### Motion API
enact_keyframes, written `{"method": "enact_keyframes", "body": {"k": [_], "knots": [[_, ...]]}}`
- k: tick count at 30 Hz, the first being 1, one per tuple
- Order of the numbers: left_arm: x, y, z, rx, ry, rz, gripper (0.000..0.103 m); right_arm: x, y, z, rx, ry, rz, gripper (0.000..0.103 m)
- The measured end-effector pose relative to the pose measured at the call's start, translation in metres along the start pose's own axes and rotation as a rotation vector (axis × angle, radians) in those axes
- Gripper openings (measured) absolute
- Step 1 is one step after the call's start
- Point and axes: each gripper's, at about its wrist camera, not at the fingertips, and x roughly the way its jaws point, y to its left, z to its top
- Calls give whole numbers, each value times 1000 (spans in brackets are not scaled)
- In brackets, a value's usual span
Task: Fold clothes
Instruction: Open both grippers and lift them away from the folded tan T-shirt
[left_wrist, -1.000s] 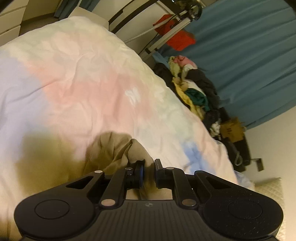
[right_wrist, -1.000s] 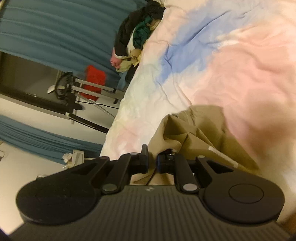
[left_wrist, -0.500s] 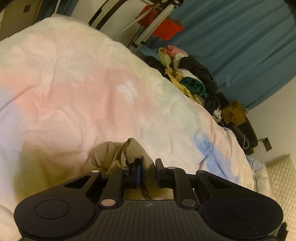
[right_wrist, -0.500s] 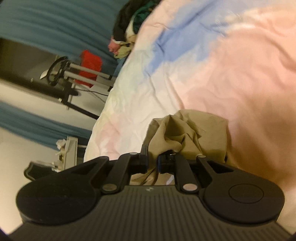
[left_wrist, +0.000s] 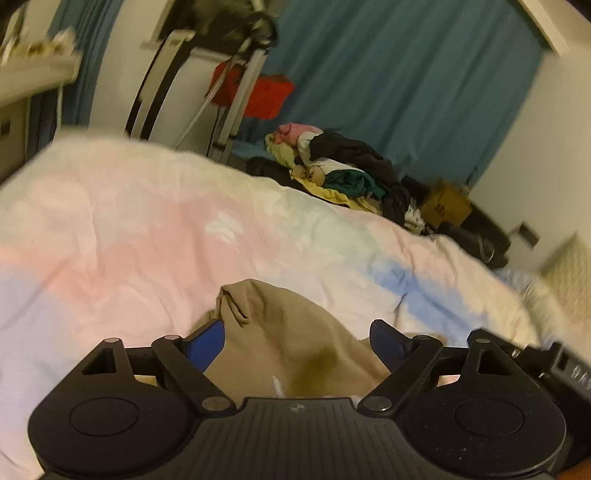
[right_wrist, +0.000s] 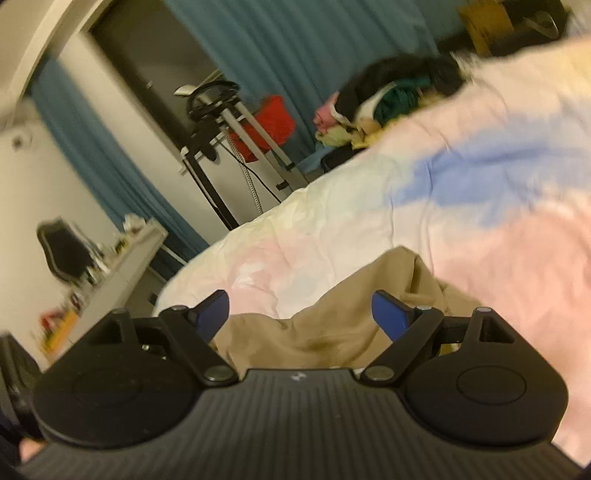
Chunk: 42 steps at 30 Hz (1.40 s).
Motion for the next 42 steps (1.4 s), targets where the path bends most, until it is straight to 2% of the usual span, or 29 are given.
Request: {"method": "enact_keyframes", "body": {"k": [6,7,8,9,25,32,42], "knots": [[20,-4,-10,95,32,45,88,14,8,-9,-143,17,-34,85],[25,-2,-11,101,39,51,88,19,7,-11,-155,24,-43,82],[30,0,-12,105,45,58,88,24,6,-13,-167,32,-52,75],[34,1,-13,110,49,66,88,28,6,-14,-179,39,-61,72],[68,9,-24,139,102,113,90,91,-10,-36,-232,119,-163,71],[60,5,-25,153,86,121,90,85,-12,-36,-212,107,-158,69],[3,-8,-37,199,46,109,90,22,3,-40,-216,34,-126,71]]}}
